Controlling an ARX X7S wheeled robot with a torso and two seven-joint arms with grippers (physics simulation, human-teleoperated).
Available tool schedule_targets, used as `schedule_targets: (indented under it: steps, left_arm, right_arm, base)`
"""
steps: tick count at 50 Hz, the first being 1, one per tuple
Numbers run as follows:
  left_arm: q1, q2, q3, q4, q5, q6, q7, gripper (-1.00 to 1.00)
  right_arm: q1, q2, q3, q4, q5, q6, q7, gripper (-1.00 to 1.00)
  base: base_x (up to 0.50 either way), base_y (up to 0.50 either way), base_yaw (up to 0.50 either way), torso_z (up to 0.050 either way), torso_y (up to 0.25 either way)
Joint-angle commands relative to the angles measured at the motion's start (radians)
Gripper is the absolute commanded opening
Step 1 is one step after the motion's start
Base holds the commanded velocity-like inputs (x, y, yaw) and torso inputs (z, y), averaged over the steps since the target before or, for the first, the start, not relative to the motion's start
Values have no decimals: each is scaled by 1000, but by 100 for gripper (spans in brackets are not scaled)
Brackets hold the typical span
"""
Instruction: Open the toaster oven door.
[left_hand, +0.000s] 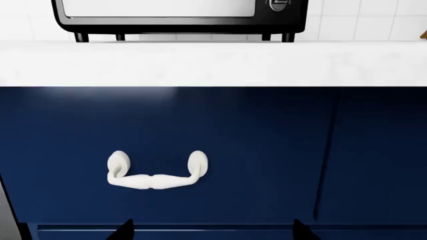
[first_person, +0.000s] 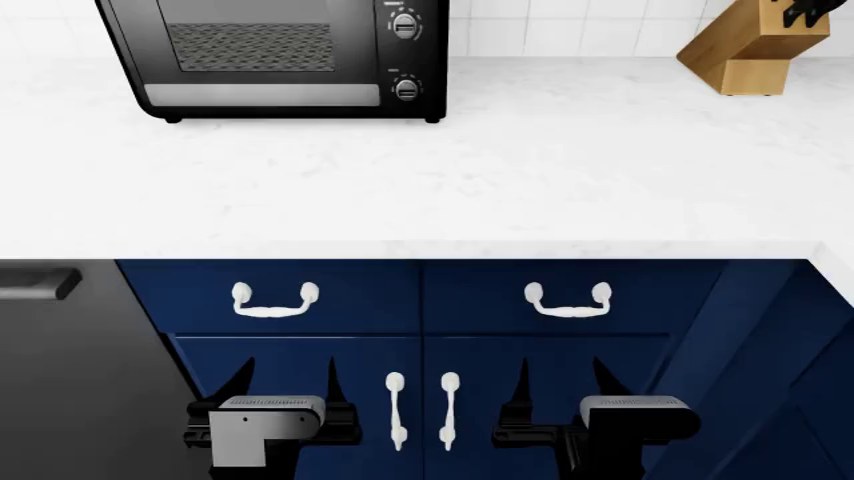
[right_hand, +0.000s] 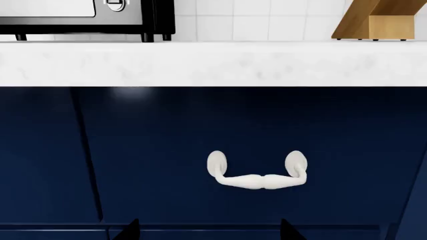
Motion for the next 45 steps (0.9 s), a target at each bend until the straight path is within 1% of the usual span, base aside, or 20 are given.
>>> schedule_targets:
  steps: [1,9,11,20,27,33,36,45]
  left_arm:
    - [-1,-16,17,-7,-17,7,-18,100]
    - [0,-40,44,-13,-50,15,-46,100]
    - [6,-42,45,8,-75,-2,-42,100]
    - [6,-64,64,40,-105,-15,-46,100]
    - [-17,-86,74,117,-126,-100,-52,100]
    - [-92,-130,80,157,-127,-182,-43,100]
    - [-145,-156,73,188,-147,-249,-27,100]
    - [-355,-216,58,244,-179,-439,-10,100]
  right_arm:
    - [-1,15,-20,1,15,-4,21,100]
    - [-7,40,-51,-2,35,-13,56,100]
    - [-8,45,-56,-2,38,-12,61,100]
    - [-1,61,-77,15,53,-16,75,100]
    - [34,79,-77,-7,71,26,82,100]
    - [136,107,-72,-38,82,110,84,100]
    - [203,126,-71,-44,83,155,79,100]
    - [377,159,-63,-17,106,246,58,100]
  base:
    - [0,0,0,0,0]
    - [0,0,0,0,0]
    - [0,0,0,0,0]
    - [0,0,0,50,0]
    - [0,0,0,50,0]
    - [0,0,0,50,0]
    - [0,0,0,50,0]
    - [0,0,0,50,0]
